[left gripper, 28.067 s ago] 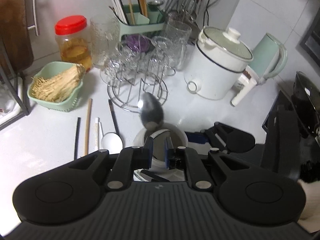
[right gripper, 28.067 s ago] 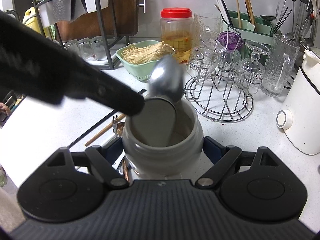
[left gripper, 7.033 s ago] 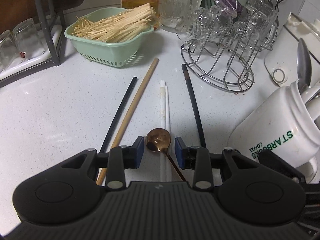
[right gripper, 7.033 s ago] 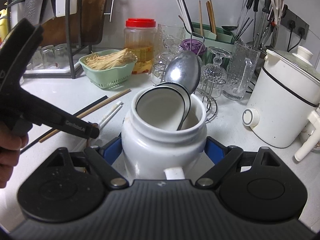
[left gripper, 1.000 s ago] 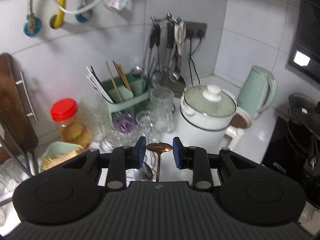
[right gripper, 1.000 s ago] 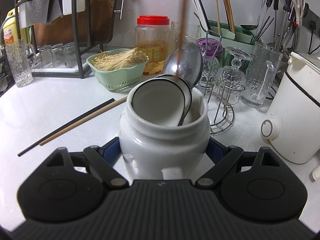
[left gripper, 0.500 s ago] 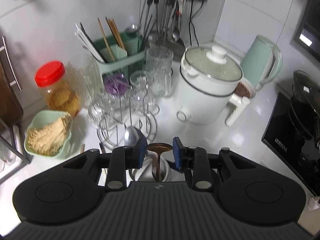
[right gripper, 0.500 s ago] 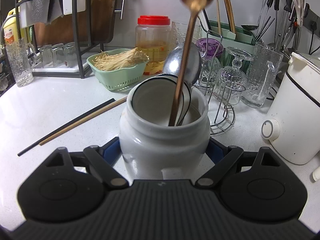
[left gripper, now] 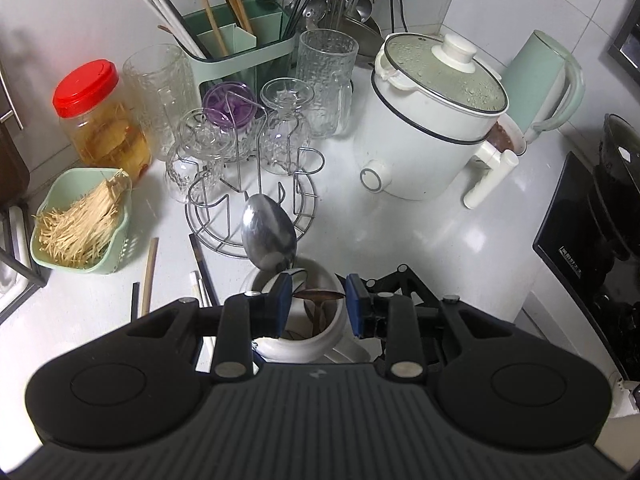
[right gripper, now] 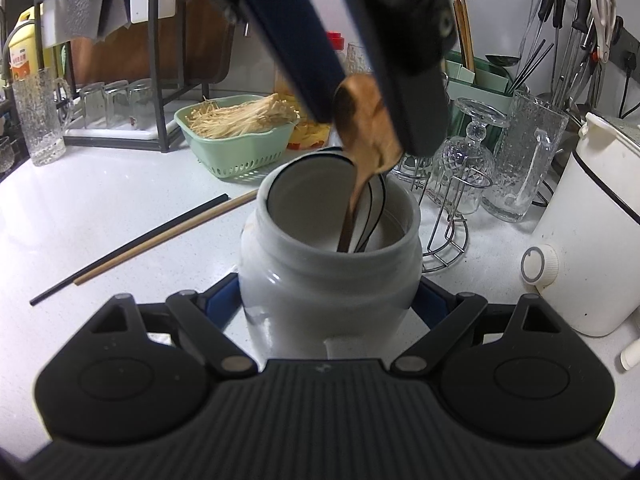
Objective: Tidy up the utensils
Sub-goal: 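Lower the gold spoon into the mug and open the left tool, then move the left tool to the black chopstick on the counter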
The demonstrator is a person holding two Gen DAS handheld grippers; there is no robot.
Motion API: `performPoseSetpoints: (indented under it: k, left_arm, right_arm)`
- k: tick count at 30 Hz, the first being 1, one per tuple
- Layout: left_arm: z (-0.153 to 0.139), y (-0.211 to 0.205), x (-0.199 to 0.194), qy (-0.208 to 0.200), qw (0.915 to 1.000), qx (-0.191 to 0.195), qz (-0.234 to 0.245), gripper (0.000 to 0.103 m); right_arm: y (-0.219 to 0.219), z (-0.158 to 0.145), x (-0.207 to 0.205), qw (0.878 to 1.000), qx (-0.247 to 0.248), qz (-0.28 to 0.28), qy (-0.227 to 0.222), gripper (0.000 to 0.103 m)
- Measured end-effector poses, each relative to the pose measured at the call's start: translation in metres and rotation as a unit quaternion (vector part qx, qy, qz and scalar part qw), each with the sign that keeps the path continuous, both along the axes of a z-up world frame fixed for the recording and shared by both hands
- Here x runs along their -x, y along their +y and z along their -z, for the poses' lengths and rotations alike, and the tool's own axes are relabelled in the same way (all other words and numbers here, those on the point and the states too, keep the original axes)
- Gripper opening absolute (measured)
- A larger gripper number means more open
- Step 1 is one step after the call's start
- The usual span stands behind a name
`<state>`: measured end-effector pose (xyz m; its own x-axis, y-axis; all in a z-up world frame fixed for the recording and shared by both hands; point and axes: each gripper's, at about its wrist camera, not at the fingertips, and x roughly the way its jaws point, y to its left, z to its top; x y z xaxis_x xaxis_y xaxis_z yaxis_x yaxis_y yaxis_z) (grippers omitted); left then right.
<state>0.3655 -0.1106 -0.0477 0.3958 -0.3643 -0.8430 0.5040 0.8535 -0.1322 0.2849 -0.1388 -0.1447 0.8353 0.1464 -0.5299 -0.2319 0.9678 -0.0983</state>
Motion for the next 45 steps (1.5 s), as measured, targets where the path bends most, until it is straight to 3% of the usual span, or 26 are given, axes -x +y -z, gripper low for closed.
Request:
performPoseSetpoints:
  k: [4, 7, 11, 24, 40, 45]
  left_arm:
    - [-0.002, 0.001, 0.003, -0.007, 1.0, -0.003, 0.0, 0.035]
    - [-0.009, 0.003, 0.007, -0.021, 0.9998, 0.0, -0.005, 0.049]
    - [-0.02, 0.006, 0.014, -0.043, 0.999, 0.007, -0.006, 0.052]
    - [-0.048, 0.03, 0.035, -0.103, 0.9936, 0.019, -0.04, 0.078]
    - [-0.033, 0.091, 0.045, -0.101, 0.9852, 0.016, -0.138, 0.079]
    - [-0.023, 0.107, 0.056, -0.121, 0.9817, 0.013, -0.147, 0.079]
  right_arm:
    - [0.0, 0.0, 0.0, 1.0, 0.001, 0.0, 0.0, 0.092]
    - [0.0, 0.0, 0.0, 1.0, 0.001, 0.0, 0.001, 0.092]
    - [0.0, 0.0, -0.001, 1.0, 0.0, 0.0, 0.001, 0.092]
    - [0.002, 0.0, -0.002, 1.0, -0.002, 0.005, 0.003, 0.092]
    - [0.004, 0.001, 0.0, 1.0, -0.009, 0.019, -0.002, 0.092]
    - [0.002, 0.0, -0.001, 1.0, -0.01, 0.016, 0.001, 0.092]
